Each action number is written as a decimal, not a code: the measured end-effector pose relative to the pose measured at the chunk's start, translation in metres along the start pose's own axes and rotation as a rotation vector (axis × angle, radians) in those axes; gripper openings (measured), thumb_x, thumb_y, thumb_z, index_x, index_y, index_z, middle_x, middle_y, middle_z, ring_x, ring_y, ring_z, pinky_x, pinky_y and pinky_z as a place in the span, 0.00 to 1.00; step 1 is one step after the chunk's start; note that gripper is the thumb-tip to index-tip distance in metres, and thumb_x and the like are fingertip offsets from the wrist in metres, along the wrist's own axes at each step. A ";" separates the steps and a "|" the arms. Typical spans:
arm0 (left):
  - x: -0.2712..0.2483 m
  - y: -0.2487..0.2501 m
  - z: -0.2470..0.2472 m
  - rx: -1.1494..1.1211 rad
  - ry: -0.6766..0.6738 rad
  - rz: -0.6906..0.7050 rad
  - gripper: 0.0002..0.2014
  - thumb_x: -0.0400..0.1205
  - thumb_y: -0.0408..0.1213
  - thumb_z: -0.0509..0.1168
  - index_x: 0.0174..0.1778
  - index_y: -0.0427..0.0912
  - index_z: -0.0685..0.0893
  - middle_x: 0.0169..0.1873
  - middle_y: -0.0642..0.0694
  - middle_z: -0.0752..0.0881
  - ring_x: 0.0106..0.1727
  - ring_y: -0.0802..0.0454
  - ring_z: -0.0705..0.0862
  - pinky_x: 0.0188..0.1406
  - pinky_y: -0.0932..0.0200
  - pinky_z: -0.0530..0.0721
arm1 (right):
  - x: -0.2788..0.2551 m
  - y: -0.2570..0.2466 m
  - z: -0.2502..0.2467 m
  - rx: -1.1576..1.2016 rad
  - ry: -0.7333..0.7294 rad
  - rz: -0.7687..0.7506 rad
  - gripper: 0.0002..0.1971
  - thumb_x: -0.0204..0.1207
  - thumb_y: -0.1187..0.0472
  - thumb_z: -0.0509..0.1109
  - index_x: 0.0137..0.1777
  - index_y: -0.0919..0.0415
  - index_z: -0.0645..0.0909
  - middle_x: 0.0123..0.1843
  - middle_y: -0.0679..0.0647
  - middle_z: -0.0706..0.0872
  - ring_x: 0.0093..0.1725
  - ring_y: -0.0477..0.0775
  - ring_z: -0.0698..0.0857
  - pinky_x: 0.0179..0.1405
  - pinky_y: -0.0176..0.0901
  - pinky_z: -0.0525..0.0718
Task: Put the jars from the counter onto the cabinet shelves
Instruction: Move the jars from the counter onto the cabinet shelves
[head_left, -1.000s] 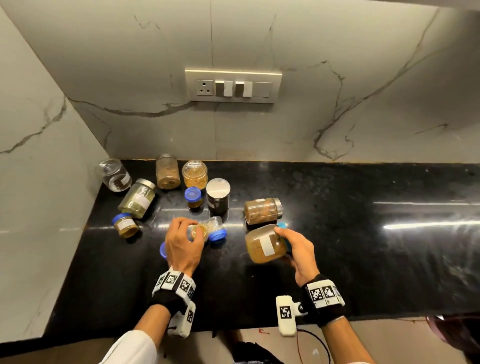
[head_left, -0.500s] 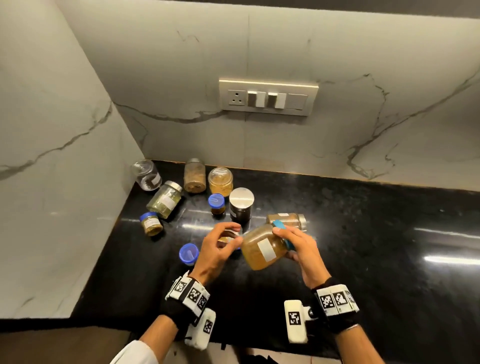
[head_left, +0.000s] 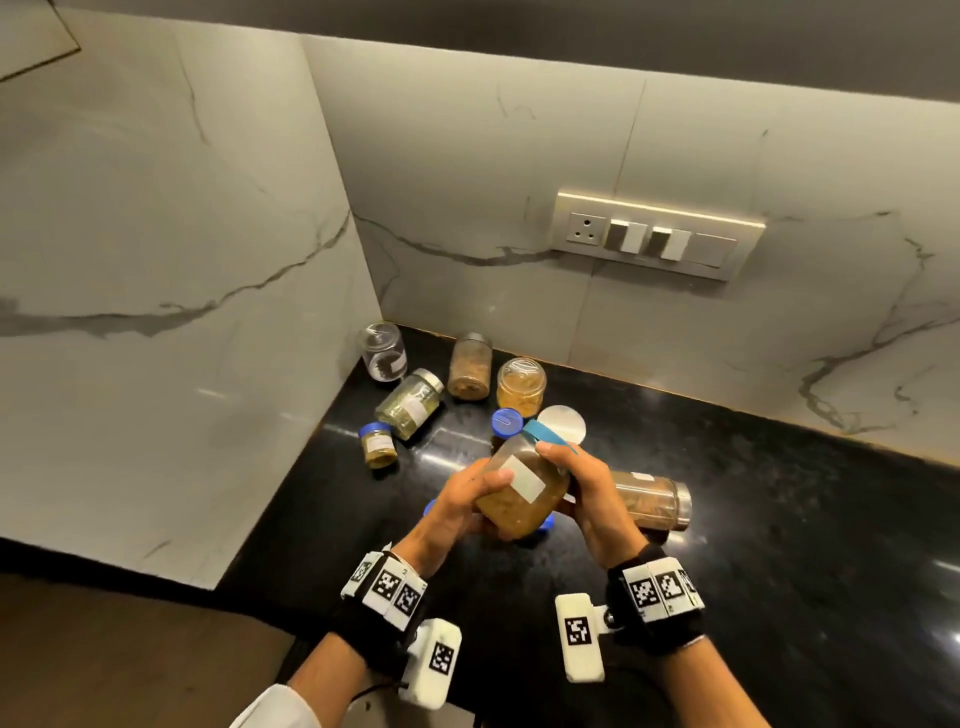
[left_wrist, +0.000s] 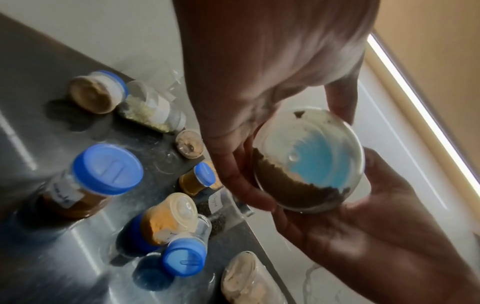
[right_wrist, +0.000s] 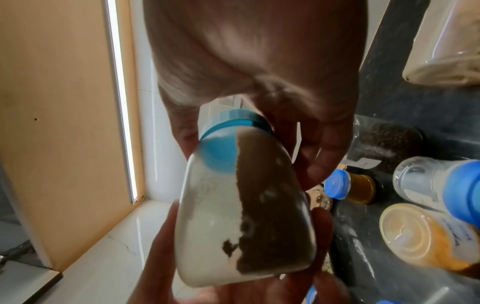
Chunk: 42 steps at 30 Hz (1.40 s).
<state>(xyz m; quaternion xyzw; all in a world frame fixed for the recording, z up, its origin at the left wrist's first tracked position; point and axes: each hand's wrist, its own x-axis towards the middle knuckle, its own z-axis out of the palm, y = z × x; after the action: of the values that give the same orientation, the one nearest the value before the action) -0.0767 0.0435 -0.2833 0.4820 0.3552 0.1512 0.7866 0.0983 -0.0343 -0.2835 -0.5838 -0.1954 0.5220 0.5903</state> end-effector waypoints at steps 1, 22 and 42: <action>-0.003 0.000 -0.003 -0.022 -0.024 -0.029 0.29 0.79 0.60 0.68 0.74 0.49 0.83 0.68 0.35 0.87 0.68 0.33 0.86 0.63 0.32 0.85 | 0.000 0.001 0.001 0.012 -0.005 0.010 0.24 0.76 0.46 0.75 0.68 0.58 0.88 0.63 0.64 0.92 0.62 0.60 0.91 0.73 0.65 0.83; -0.009 0.078 -0.052 0.291 0.108 0.144 0.19 0.80 0.49 0.70 0.64 0.46 0.86 0.56 0.40 0.91 0.61 0.41 0.90 0.52 0.50 0.89 | -0.012 -0.068 0.039 -0.170 -0.025 -0.267 0.21 0.74 0.45 0.71 0.57 0.60 0.89 0.44 0.47 0.92 0.44 0.40 0.91 0.43 0.35 0.88; 0.254 0.099 -0.223 1.961 0.407 -0.095 0.34 0.83 0.52 0.68 0.85 0.49 0.66 0.81 0.35 0.67 0.80 0.34 0.70 0.66 0.37 0.83 | 0.050 -0.052 -0.008 -0.288 0.169 -0.266 0.34 0.61 0.37 0.81 0.68 0.47 0.86 0.63 0.51 0.91 0.63 0.55 0.90 0.56 0.56 0.93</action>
<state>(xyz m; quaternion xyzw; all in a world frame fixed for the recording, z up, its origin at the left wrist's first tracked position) -0.0455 0.3846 -0.3661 0.8676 0.4699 -0.1603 -0.0286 0.1438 0.0160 -0.2575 -0.6730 -0.2928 0.3554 0.5788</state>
